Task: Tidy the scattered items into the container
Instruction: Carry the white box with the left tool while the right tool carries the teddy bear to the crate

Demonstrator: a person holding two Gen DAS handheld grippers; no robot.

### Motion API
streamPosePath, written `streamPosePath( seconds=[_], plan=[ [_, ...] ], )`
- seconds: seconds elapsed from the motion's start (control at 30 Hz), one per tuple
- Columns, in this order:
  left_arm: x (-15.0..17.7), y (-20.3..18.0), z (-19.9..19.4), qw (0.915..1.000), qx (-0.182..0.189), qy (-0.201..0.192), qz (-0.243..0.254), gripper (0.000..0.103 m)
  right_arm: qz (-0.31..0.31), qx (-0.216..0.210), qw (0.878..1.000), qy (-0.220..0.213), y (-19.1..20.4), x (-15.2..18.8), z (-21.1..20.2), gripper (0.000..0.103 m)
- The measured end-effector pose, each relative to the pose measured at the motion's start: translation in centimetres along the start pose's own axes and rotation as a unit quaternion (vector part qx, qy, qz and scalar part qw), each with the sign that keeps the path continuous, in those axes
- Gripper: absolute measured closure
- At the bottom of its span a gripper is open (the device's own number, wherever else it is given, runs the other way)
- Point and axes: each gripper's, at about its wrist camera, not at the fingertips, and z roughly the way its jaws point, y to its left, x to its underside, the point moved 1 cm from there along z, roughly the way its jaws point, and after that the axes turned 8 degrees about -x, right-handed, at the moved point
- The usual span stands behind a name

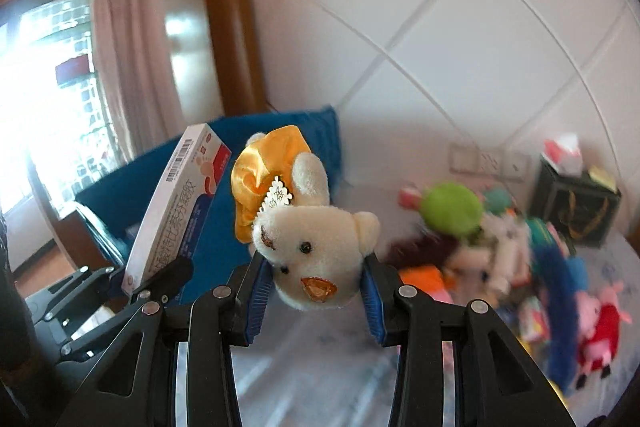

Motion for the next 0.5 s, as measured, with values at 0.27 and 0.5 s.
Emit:
streamPosePath(
  seconds=[0.27,0.5],
  plan=[
    [-4.5,12.8,4.4,0.9973,-0.069,-0.023,-0.012,0.08,-0.017,-0.04,0.999,-0.011,10.4,-4.2,7.2,0.063],
    [-4.1,20.0,10.0,0.9939,-0.102,0.033,-0.027,0.08,-0.031,-0.057,0.997,0.04,16.4,-4.9,14.6,0.063]
  ],
)
